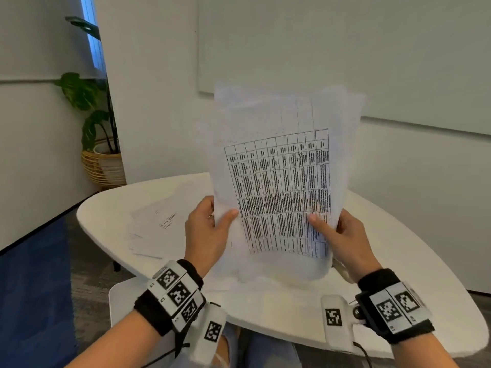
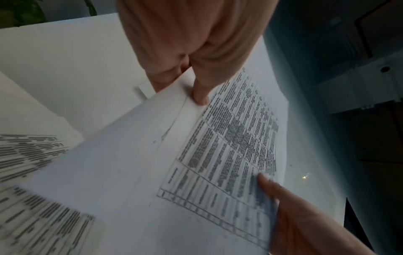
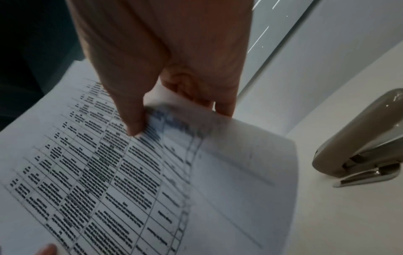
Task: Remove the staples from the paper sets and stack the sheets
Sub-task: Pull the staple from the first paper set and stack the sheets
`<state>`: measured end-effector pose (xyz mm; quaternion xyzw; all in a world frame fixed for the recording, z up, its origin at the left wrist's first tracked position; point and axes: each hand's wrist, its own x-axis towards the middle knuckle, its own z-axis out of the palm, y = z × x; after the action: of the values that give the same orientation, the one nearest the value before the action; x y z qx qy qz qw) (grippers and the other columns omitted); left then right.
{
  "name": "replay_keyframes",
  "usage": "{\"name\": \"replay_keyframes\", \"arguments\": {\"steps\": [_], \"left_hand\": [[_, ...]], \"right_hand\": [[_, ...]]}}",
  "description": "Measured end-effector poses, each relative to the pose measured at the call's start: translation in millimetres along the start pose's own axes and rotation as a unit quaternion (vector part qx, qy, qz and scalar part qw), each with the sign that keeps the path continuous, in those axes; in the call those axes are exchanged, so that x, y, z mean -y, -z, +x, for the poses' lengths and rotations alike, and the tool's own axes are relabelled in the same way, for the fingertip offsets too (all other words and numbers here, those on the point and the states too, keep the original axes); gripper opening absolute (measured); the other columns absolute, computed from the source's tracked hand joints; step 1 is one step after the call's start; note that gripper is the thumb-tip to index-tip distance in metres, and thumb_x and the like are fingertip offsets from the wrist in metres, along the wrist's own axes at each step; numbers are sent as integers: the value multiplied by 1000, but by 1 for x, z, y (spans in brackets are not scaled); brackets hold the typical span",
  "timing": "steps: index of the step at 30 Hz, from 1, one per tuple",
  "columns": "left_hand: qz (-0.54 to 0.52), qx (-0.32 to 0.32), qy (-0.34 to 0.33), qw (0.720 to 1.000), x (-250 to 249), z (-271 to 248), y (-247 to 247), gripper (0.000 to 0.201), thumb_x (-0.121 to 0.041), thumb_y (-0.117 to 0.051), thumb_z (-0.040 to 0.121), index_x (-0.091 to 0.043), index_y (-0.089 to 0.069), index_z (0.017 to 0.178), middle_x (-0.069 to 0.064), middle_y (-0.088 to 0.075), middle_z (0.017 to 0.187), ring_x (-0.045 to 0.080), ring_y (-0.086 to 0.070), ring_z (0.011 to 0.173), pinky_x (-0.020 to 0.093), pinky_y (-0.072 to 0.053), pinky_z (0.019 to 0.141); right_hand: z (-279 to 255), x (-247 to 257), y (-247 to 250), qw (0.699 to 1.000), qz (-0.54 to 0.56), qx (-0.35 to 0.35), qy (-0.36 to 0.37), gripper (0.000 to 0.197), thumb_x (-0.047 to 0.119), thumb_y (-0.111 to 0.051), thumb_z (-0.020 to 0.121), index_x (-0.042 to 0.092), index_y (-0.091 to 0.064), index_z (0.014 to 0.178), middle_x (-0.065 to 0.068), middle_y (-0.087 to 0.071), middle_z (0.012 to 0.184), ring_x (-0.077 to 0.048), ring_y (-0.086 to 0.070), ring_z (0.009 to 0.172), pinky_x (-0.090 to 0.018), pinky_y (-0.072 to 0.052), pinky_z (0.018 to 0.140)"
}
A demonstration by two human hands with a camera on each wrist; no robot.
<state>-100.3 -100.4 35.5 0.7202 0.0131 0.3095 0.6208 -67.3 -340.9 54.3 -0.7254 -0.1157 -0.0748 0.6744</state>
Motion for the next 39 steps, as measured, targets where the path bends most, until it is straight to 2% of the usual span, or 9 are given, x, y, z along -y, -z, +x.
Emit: {"name": "replay_keyframes", "arguments": {"steps": [4, 7, 12, 18, 22, 25, 29, 33, 39], "left_hand": [[-7, 3, -29, 1000, -5, 7, -4, 15, -23, -66, 88, -35, -57, 93, -13, -68, 93, 5, -64, 89, 29, -53, 82], [-14, 43, -50, 998, -9, 5, -9, 14, -24, -66, 88, -28, -58, 98, -6, -69, 96, 12, -64, 91, 24, -52, 80], [-20, 94, -36, 995, -14, 9, -15, 23, -31, -64, 87, -25, -56, 108, -11, -67, 101, 0, -64, 92, 12, -51, 74], [-33, 130, -40, 990, -24, 28, -12, 20, -21, -63, 90, -26, -63, 109, -15, -69, 101, 0, -67, 94, 16, -53, 80], [-78, 134, -5, 988, -26, 33, -12, 15, -16, -67, 86, -21, -68, 99, -8, -74, 91, 10, -71, 86, 22, -57, 75], [-70, 144, 15, 987, -22, 35, -11, 13, -18, -67, 86, -19, -69, 99, -6, -75, 91, 11, -71, 83, 24, -57, 72], [-49, 128, 13, 991, -15, 35, -11, 11, -21, -58, 92, -22, -70, 91, -5, -74, 85, 12, -70, 76, 26, -56, 67], [-61, 116, -11, 991, -13, 26, -17, 17, -34, -49, 95, -31, -65, 100, 13, -71, 93, 26, -63, 81, 45, -53, 78], [-76, 146, -29, 986, -27, 18, -30, 30, -32, -57, 89, -32, -52, 119, -14, -65, 113, -3, -61, 105, 14, -49, 87]], "right_hand": [[2, -3, 1, 1000, 0, -8, 27, 71, 63, -83, 44, 23, -69, 102, -2, -72, 104, -22, -69, 97, -51, -54, 86], [3, -7, 0, 999, 12, -8, 28, 66, 52, -88, 43, 20, -72, 98, -5, -73, 101, -26, -69, 95, -52, -53, 86], [7, -8, 0, 999, 21, -18, 23, 23, 35, -81, 62, 23, -73, 79, -1, -74, 83, -21, -71, 79, -49, -55, 79], [10, -13, 2, 993, 62, -91, 44, 57, 53, -87, 45, 20, -71, 89, -9, -73, 97, -31, -69, 91, -55, -55, 80], [14, -14, 5, 987, 66, -143, 45, 36, 34, -87, 57, 16, -62, 76, -11, -70, 82, -28, -64, 80, -50, -56, 77], [14, -9, 5, 986, 85, -138, 35, 21, 20, -76, 75, 13, -68, 93, -10, -72, 95, -30, -69, 91, -49, -56, 82], [14, -7, 4, 984, 84, -152, 33, 44, 50, -75, 58, 15, -69, 84, -16, -72, 94, -38, -67, 93, -59, -53, 81], [13, -6, 1, 989, 105, -103, 19, 57, 41, -81, 55, 13, -67, 102, -10, -72, 102, -30, -69, 95, -55, -53, 84], [10, -3, -3, 995, 63, -68, 47, 74, 46, -87, 49, 14, -64, 112, -5, -71, 107, -26, -69, 96, -52, -55, 82]]}}
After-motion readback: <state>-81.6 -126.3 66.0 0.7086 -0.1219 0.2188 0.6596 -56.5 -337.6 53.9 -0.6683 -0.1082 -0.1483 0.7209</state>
